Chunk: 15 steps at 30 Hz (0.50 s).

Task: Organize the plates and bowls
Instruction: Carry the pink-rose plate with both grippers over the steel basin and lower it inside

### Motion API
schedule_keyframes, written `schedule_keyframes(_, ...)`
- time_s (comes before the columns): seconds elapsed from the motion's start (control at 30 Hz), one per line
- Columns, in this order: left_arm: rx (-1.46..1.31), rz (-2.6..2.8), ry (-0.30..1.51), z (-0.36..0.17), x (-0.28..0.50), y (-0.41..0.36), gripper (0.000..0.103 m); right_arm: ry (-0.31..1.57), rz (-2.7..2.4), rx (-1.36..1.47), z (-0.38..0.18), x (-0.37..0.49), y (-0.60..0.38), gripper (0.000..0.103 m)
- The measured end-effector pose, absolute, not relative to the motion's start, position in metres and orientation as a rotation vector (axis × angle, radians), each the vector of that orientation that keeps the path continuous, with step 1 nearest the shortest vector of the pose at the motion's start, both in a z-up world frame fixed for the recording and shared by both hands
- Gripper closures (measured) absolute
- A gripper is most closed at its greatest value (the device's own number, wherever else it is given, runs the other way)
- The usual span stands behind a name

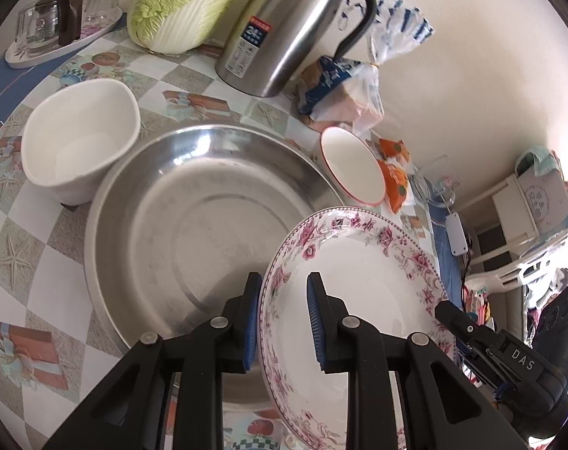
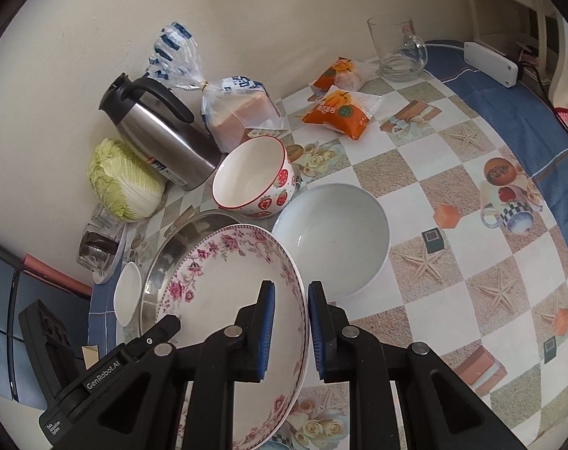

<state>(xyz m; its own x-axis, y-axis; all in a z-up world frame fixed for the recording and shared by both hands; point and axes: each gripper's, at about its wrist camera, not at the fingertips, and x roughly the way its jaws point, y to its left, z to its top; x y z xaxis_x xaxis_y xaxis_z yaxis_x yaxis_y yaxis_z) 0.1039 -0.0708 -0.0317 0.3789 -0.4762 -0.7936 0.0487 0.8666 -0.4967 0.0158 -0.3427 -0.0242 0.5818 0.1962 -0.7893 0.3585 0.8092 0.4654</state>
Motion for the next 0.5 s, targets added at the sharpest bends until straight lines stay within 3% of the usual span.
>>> schedule_keyframes(0.5,-0.43,-0.263,1.091,-0.034,0.148,-0.046,0.079,0.988,-0.036,0.652,-0.045,0.072,-0.318,0.083)
